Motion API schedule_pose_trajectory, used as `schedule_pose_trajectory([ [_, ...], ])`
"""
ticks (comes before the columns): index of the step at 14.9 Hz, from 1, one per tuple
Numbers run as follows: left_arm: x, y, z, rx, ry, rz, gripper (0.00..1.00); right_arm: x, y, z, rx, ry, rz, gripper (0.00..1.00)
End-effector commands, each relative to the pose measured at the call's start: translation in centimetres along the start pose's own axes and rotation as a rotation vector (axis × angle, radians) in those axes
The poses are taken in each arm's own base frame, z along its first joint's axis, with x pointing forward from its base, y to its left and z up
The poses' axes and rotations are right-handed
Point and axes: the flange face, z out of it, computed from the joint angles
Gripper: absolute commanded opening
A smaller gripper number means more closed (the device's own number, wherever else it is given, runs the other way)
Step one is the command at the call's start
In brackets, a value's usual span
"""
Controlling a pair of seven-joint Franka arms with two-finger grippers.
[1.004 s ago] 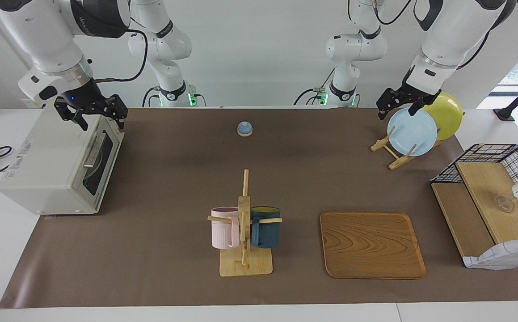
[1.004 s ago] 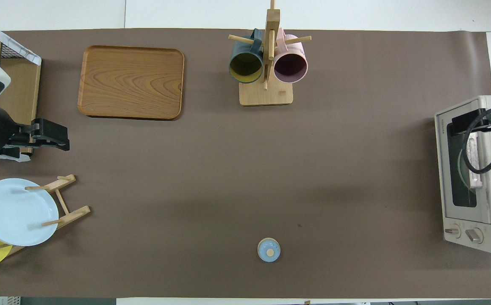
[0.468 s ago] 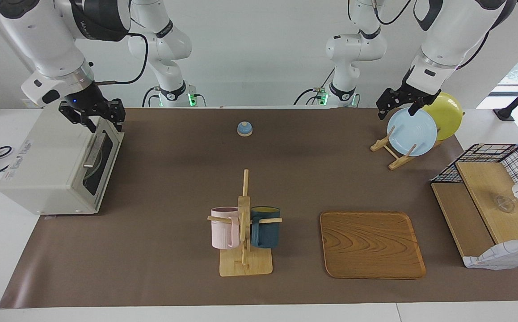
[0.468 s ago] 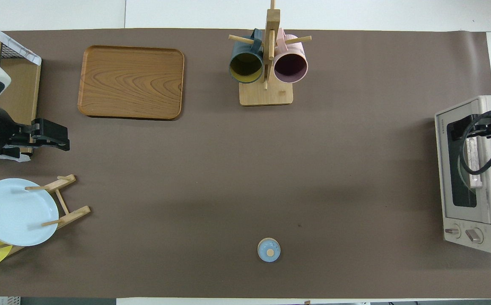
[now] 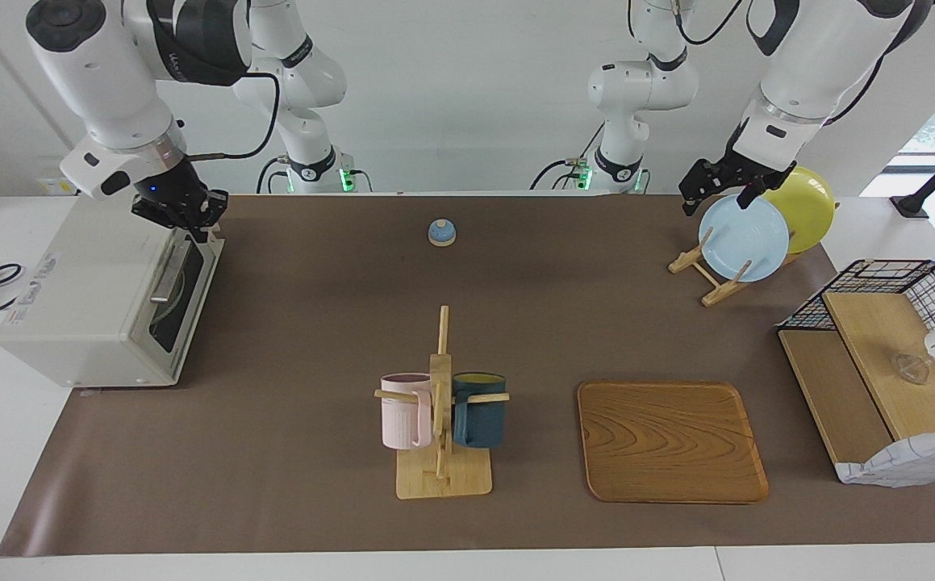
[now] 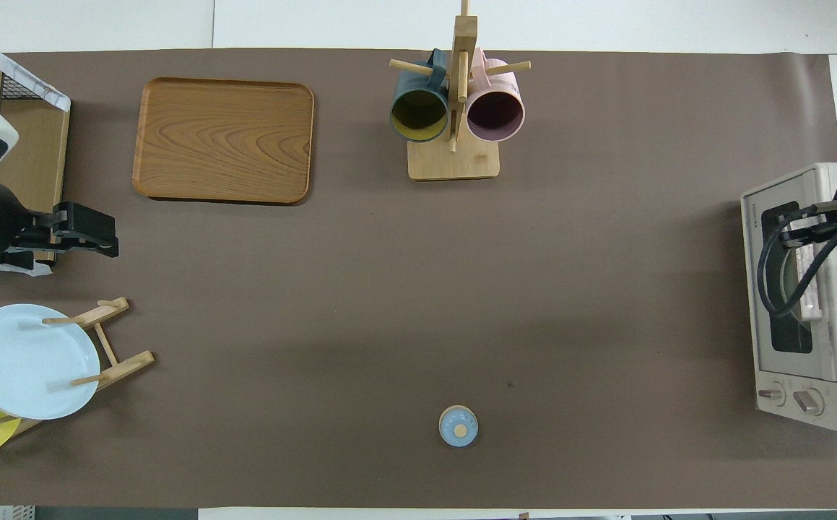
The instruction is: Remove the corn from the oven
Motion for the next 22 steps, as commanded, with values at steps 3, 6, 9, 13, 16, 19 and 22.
schedule_pose_trajectory([
  [3, -0.3, -0.4, -0.5, 0.013, 0.009, -0.002, 1.0, -0.3, 0.7, 0.6, -0.016, 0.028, 0.007, 0.0],
  [6, -0.3, -0.4, -0.5, 0.014, 0.008, -0.002, 1.0, -0.2, 0.6, 1.0, -0.009, 0.022, 0.037, 0.0],
  [9, -0.3, -0.4, -0.5, 0.013, 0.008, -0.002, 1.0, -0.3, 1.4, 2.1, -0.005, 0.006, 0.107, 0.0],
  [13, -0.3, -0.4, -0.5, 0.013, 0.008, -0.002, 1.0, -0.4, 2.1, 4.8, -0.009, -0.023, 0.185, 0.0],
  [16, -0.3, -0.4, -0.5, 0.014, 0.009, -0.002, 1.0, -0.8, 4.3, 7.9, -0.01, -0.048, 0.213, 0.0],
  [19, -0.3, -0.4, -0.5, 0.014, 0.008, -0.002, 1.0, -1.3, 6.0, 10.0, -0.004, -0.074, 0.231, 0.0],
  [22, -0.3, -0.4, -0.5, 0.014, 0.009, -0.002, 1.0, -1.5, 6.3, 10.7, -0.08, -0.092, 0.151, 0.0],
])
